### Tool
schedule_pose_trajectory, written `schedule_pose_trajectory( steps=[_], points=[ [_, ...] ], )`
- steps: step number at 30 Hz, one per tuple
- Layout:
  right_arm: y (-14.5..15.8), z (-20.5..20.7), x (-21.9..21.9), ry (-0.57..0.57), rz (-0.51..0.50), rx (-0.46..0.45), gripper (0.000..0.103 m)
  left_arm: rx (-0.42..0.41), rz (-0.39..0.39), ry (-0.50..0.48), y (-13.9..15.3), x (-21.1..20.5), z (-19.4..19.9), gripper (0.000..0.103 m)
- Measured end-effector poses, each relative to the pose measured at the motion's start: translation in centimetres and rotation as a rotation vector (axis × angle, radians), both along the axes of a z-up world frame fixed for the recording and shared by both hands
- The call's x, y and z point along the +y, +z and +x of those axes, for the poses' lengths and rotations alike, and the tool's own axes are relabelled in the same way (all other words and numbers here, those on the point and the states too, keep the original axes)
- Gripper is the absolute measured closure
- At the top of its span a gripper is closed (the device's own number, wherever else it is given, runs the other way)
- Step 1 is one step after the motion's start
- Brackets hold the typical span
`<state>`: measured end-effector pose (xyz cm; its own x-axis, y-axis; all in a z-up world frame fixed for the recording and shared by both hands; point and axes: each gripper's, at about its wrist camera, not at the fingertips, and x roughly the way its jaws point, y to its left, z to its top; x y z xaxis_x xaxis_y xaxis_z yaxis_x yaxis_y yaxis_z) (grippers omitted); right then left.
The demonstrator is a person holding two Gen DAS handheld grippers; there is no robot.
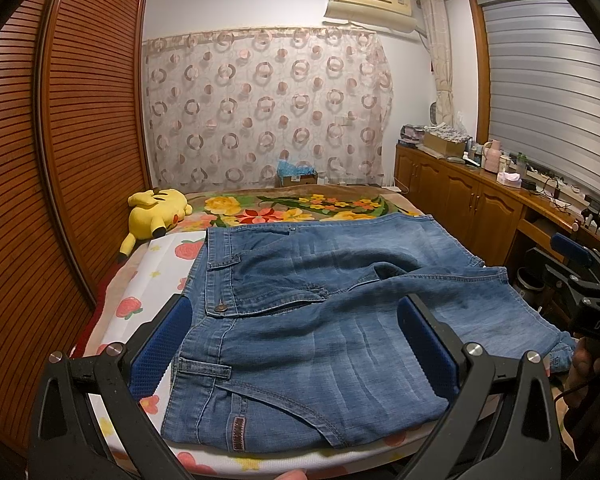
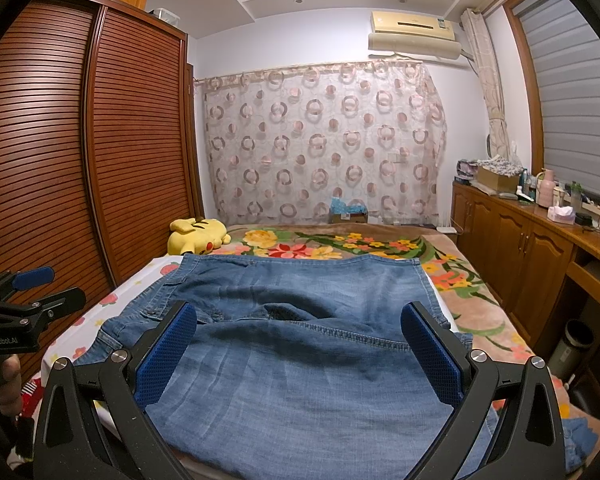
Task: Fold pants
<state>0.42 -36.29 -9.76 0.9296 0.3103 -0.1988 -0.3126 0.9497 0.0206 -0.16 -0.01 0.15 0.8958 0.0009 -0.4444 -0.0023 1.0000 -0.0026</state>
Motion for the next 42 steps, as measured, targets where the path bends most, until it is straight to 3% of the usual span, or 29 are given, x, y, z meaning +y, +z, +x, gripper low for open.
schedule_pose_trajectory(
  steps=[42],
  points=[
    [0.12, -0.22, -0.32, 0.0, 0.0, -0.002, 0.001, -0.003, 0.002, 0.0, 0.0, -0.03, -0.04, 0.0]
  ],
)
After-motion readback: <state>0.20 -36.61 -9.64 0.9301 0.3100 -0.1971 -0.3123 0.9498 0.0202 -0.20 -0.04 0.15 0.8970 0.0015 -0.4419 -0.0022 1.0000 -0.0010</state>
